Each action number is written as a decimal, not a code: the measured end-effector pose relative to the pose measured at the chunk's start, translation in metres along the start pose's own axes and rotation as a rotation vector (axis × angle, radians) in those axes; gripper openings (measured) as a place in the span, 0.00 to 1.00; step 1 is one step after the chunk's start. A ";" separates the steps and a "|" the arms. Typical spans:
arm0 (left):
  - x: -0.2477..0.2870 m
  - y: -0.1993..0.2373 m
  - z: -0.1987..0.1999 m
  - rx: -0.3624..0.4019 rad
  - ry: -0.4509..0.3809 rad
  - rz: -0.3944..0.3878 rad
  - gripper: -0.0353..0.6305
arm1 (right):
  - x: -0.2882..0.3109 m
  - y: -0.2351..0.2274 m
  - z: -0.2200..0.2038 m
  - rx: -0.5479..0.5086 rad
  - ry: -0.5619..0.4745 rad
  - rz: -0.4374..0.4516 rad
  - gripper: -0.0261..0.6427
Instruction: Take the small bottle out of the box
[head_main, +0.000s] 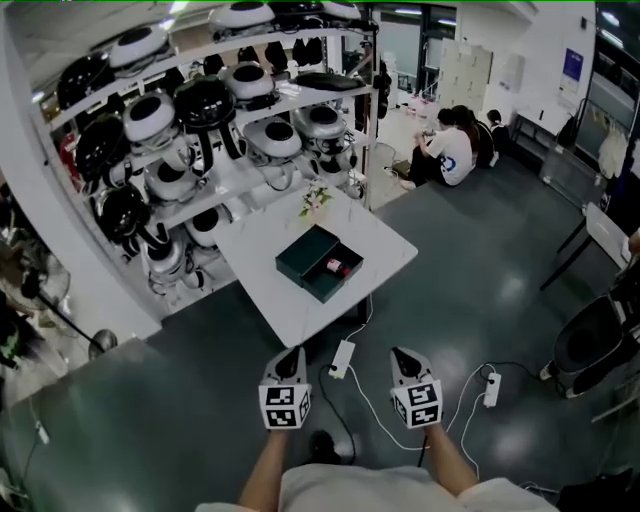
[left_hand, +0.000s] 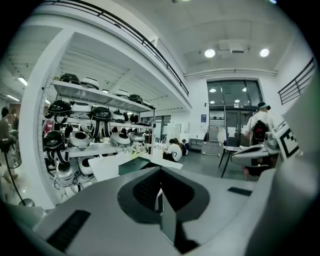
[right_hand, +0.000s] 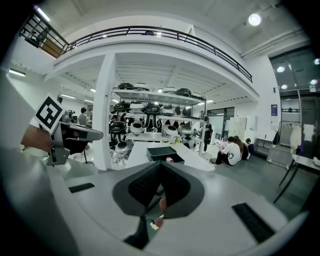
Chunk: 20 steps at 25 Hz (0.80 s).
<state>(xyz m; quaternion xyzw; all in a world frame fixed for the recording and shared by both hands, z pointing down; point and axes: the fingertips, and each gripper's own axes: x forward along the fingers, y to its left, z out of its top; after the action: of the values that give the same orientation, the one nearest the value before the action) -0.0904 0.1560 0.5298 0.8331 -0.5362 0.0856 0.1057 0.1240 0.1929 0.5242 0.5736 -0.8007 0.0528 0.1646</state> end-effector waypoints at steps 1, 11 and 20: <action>0.012 0.008 0.006 0.003 -0.001 -0.006 0.08 | 0.013 -0.002 0.006 0.002 -0.002 -0.005 0.07; 0.118 0.080 0.046 0.025 -0.024 -0.067 0.08 | 0.127 -0.020 0.052 -0.012 -0.036 -0.070 0.07; 0.161 0.104 0.042 0.031 0.007 -0.110 0.08 | 0.164 -0.023 0.047 0.004 0.011 -0.097 0.07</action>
<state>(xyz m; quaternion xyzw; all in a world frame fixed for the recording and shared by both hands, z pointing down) -0.1178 -0.0376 0.5391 0.8626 -0.4876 0.0909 0.0990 0.0888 0.0244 0.5312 0.6119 -0.7708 0.0496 0.1703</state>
